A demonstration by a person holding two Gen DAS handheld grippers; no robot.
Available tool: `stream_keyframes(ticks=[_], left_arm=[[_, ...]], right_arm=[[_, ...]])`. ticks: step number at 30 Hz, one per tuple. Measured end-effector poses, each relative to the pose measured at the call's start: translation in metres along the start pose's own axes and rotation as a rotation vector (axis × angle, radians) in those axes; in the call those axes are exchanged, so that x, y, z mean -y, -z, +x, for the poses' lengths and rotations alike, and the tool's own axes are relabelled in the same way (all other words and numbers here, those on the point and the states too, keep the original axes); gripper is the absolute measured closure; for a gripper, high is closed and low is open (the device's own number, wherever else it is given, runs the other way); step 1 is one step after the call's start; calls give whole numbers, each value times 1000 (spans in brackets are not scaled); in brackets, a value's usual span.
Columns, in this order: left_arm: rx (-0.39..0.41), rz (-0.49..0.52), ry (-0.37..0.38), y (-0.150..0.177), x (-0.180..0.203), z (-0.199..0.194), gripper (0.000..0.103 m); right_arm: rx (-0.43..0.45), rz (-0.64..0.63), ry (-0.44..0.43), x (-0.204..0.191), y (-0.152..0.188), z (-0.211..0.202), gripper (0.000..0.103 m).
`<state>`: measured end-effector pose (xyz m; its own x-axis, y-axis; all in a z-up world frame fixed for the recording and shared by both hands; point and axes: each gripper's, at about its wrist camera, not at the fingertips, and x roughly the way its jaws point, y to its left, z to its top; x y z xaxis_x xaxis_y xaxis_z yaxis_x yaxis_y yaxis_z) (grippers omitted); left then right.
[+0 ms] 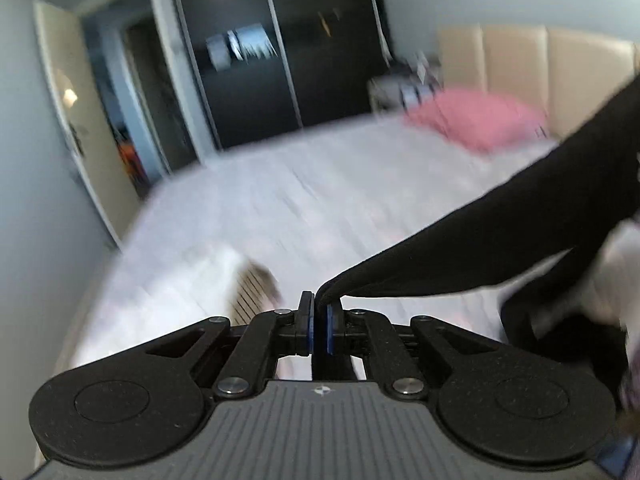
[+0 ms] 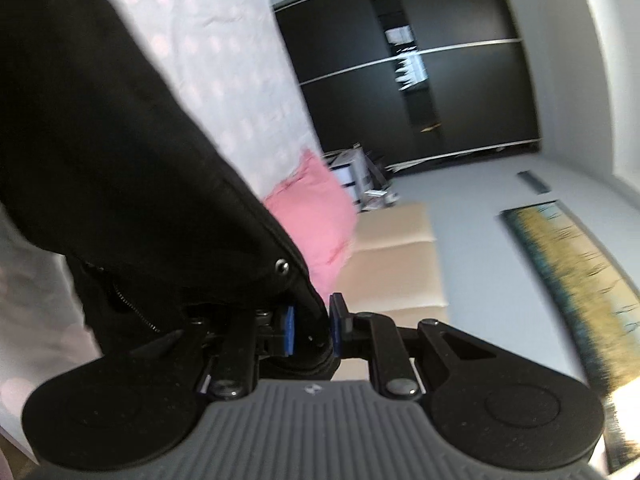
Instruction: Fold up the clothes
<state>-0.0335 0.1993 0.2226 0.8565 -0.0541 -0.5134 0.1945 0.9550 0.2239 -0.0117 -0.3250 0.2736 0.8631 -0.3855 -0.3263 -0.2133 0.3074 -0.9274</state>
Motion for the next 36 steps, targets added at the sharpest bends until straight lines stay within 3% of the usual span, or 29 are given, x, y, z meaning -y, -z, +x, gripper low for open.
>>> stream_keyframes(ticks=[4,8,15,19,25,29,36], left_arm=[[93,61,-45,-35,-12,-42,99],[137,125,-50,-46,-4,-66,99],[67,237,12,-35,42,-46,99],[-77,271,67,-19,65,9,99],[-330,302,160,11,88,131,99],[-412,315,159,8,95,214,99],[-509,306,135,1,99,323,98]], right_arm=[[-26,48,4,35,4,-54,84],[-64,86,10,47,27,-92,84],[-182,71,-68,22,70,-95,84],[-233,35,-139,-12,80,-60,84],[-273,-40,-221,-87,80,37,84],[-290,-20,-265,-110,68,110,84],[-354,25,-383,-137,33,246,82]])
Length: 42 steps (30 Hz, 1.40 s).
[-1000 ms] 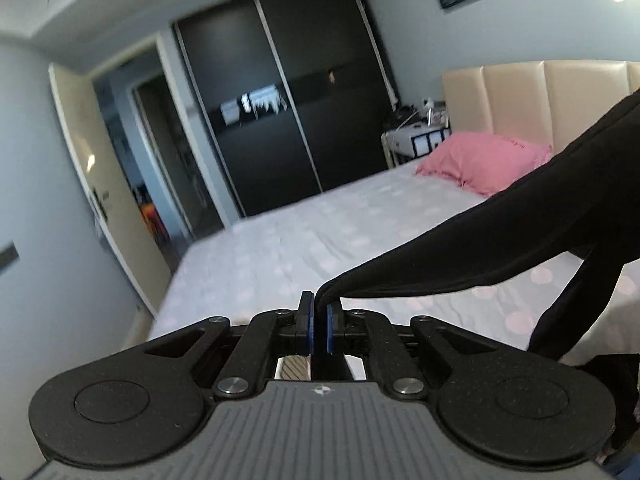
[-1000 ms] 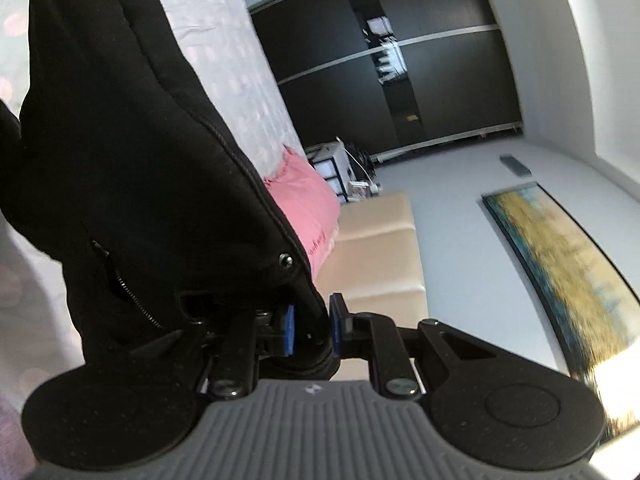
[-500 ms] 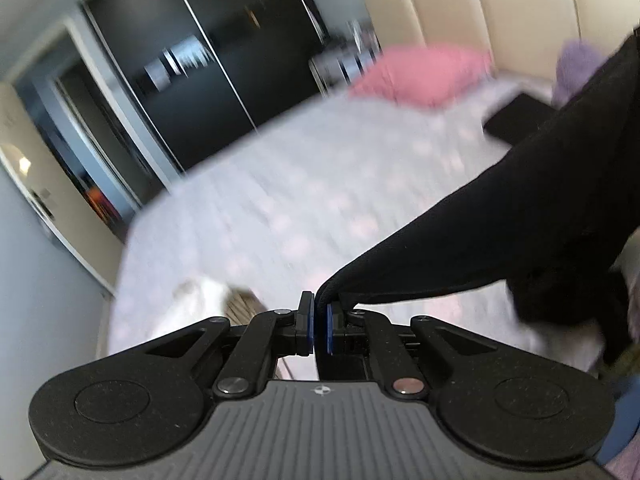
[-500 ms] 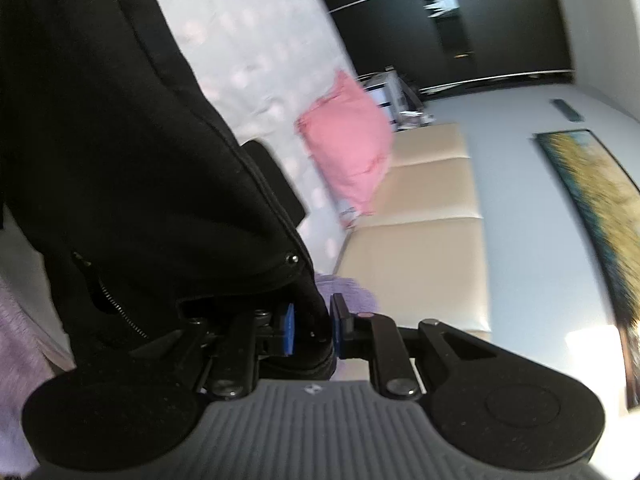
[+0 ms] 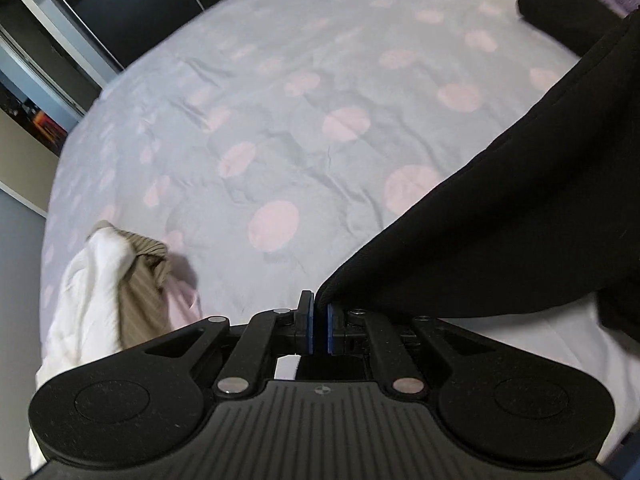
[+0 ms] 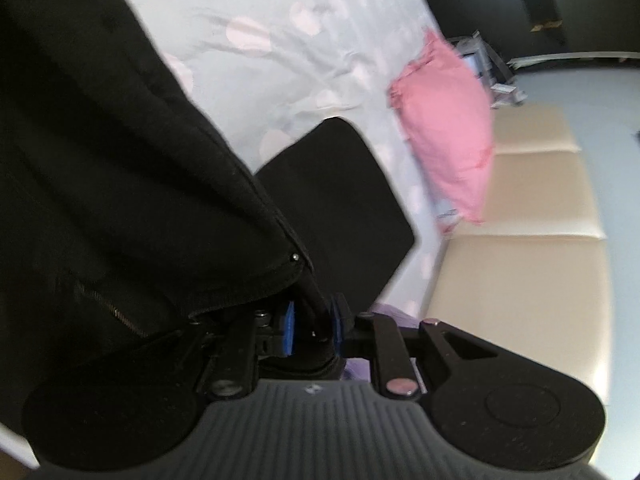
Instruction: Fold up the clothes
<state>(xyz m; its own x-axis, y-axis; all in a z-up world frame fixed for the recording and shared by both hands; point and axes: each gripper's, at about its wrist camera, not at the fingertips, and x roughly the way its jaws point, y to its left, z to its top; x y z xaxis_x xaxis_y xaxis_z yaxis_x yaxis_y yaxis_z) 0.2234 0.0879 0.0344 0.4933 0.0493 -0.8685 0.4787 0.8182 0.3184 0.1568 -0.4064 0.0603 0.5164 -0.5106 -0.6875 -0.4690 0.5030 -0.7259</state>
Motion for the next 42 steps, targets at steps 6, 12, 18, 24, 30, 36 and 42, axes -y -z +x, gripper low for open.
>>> stream_keyframes(ticks=[6,12,18,24,30,36,42], left_arm=[[-33,-48,-7,-29,-6,52,93],[-46,-85,16,-29,-7,65,70],[13,-153,9,1,-36,23,53],[-28,-194,-17,58,-48,-7,50],[-103,-298,-12,107,-58,4,48],[-188,-519,123,126,-69,39,48],[-228,-586,162,118,-65,50,84]], right_arm=[[-32,8,-10,-12,-46,66,77],[-8,38,34,-7,-63,78,32],[94,117,89,-3,-47,35,24],[211,304,19,0,-24,0,22],[295,492,-164,-21,-1,-30,21],[305,623,-218,-41,12,-26,21],[303,634,-166,-48,10,-29,21]])
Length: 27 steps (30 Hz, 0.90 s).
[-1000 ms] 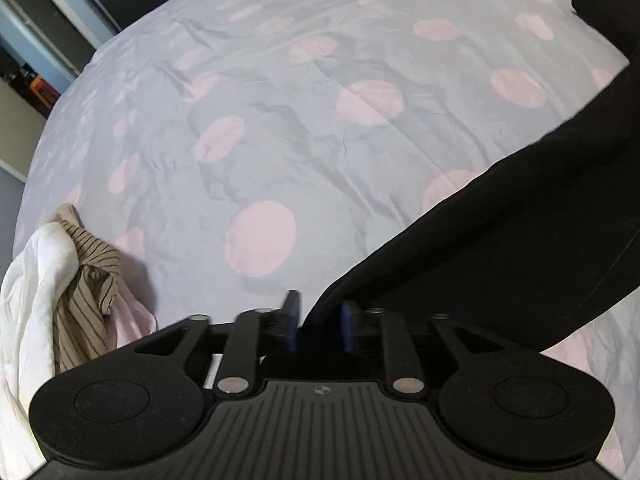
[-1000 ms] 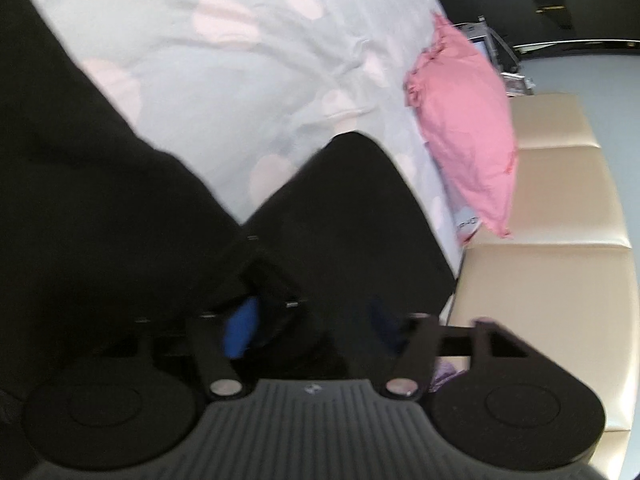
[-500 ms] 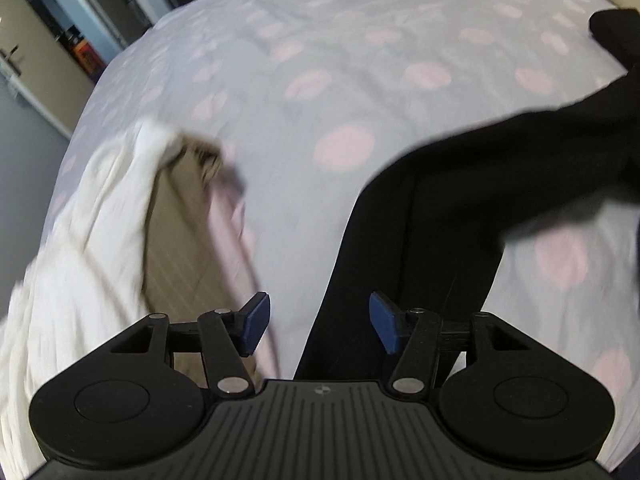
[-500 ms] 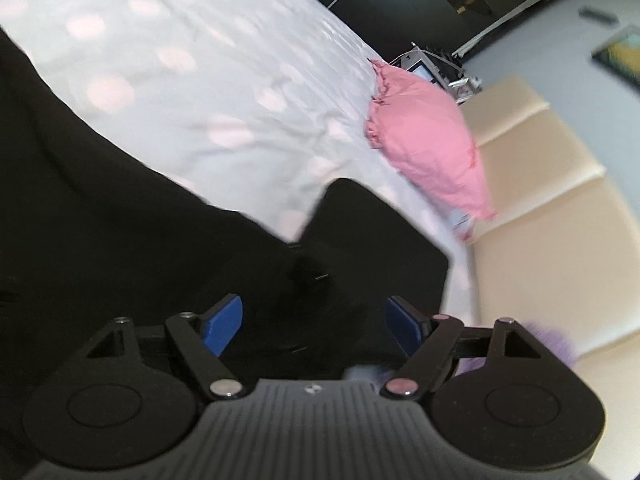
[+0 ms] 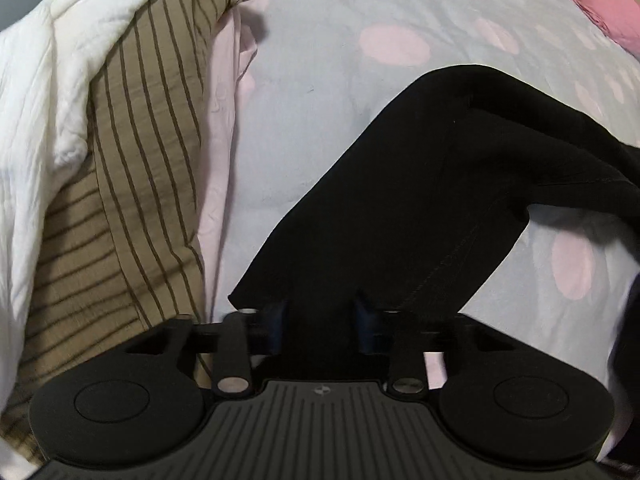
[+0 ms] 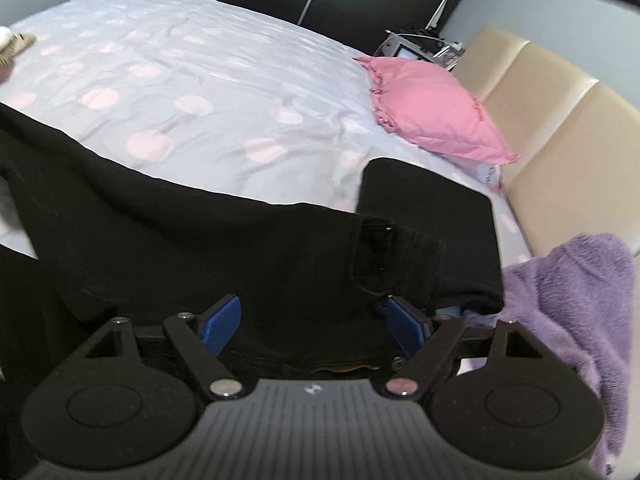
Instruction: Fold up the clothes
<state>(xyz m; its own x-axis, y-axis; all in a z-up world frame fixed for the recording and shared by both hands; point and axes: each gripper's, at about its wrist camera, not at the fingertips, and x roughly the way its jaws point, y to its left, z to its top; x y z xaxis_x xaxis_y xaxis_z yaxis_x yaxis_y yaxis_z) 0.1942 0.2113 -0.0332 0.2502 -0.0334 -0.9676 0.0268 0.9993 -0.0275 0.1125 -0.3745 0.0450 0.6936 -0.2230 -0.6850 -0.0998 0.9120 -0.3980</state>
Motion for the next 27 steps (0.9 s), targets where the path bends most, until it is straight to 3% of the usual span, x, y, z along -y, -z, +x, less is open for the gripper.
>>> stream_keyframes(ticks=[3,10,14,16,18,22,24,27], left_arm=[[32,34,2,-1,8,-13,95],[246,105,-23,-13,16,-91,96],[326,105,-95,-24,7,-108,96],[343,87,-113,-30,3,-107,93],[323,101,-166,-35,1,-93,75],[289,111,-292,-33,-3,-72,68],[288,91,-290,-26,-10,-75,62],[286,96,-280,-18,-14,-78,61]], right_arm=[[2,-21,7,-4,-2,2,21],[11,-55,19,-11,-5,-3,21],[10,-69,25,-13,-7,2,21],[7,-73,27,-13,-9,6,21],[5,-76,30,-13,-10,8,21],[5,-85,37,-13,-12,10,21],[1,-90,37,-13,-13,14,21],[-8,-103,35,-15,-14,20,21]])
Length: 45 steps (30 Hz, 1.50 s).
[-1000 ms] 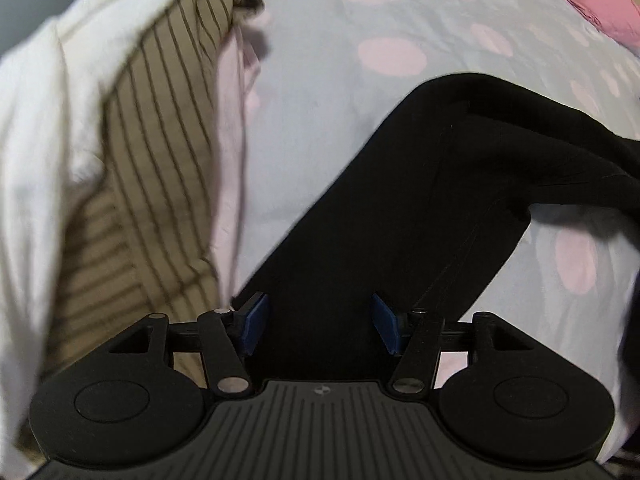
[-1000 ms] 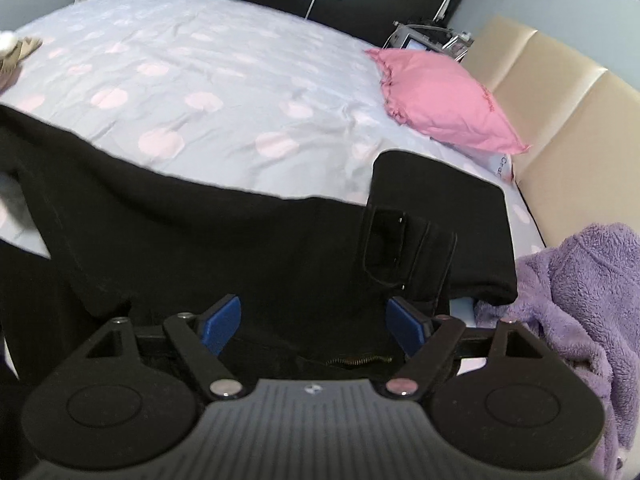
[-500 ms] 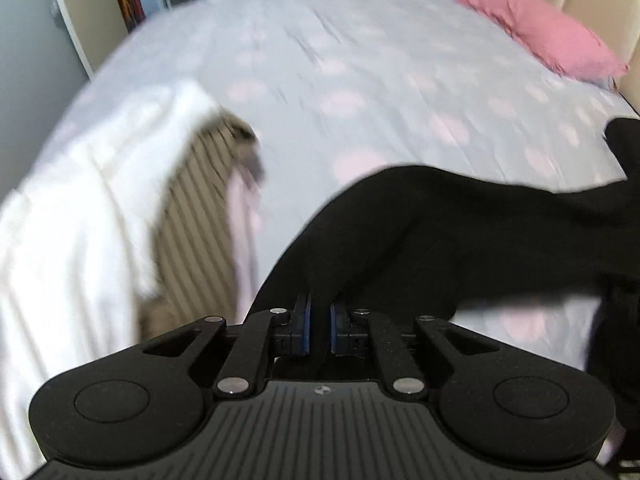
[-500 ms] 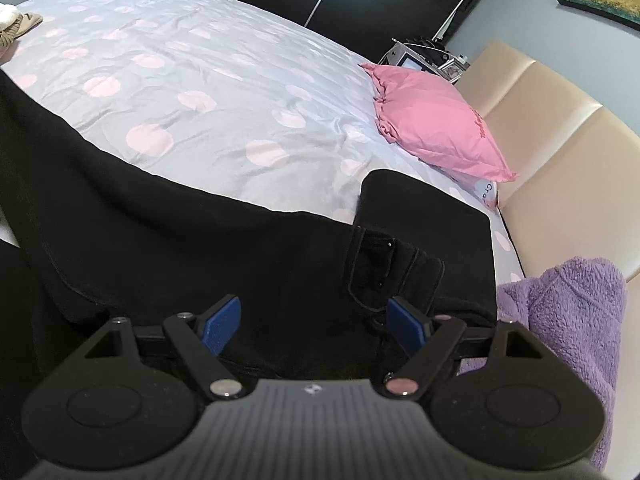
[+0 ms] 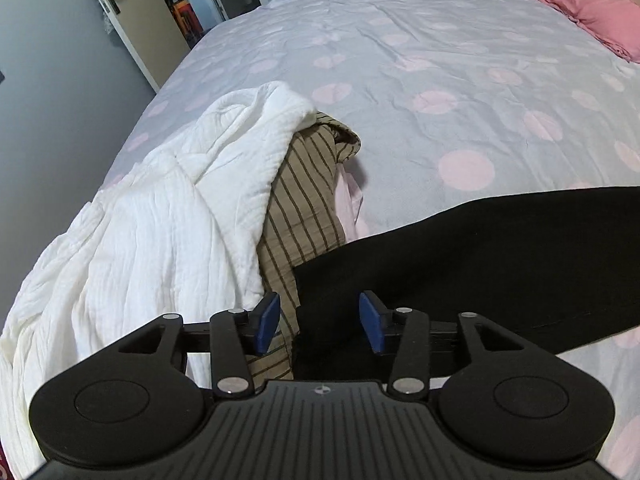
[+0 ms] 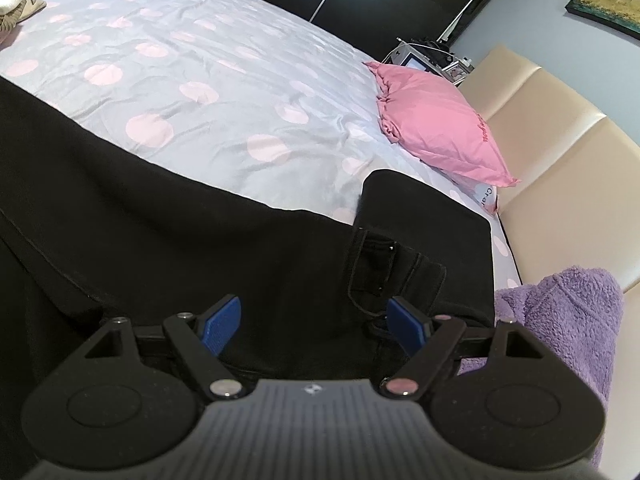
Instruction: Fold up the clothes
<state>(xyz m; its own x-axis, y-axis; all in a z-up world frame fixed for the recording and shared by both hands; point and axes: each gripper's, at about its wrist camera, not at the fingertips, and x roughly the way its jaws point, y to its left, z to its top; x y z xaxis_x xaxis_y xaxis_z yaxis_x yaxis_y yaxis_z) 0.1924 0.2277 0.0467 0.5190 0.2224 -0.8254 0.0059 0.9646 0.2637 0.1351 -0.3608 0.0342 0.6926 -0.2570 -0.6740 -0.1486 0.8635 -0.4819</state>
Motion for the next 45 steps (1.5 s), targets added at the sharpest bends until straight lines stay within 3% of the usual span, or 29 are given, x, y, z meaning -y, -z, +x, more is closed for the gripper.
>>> stream_keyframes(ticks=[14,20,25,29,32,39,45], left_arm=[[-38,196,98,30,49,-2,61],[15,280,187,39,98,-30,61],[44,293,298,52,137,-55,61],[93,328,393,67,178,-82,60],[137,352,447,82,210,-104,53],[99,318,624,122,269,-137,51],[-5,127,745,149,294,-145,46]], right_arm=[[-48,6,1,6,10,11,21],[-80,27,6,17,29,13,21],[-137,96,17,39,58,14,21],[-185,179,39,62,88,11,21],[-217,273,46,81,114,8,21],[-285,464,40,112,171,5,21],[-295,621,-23,129,198,7,21]])
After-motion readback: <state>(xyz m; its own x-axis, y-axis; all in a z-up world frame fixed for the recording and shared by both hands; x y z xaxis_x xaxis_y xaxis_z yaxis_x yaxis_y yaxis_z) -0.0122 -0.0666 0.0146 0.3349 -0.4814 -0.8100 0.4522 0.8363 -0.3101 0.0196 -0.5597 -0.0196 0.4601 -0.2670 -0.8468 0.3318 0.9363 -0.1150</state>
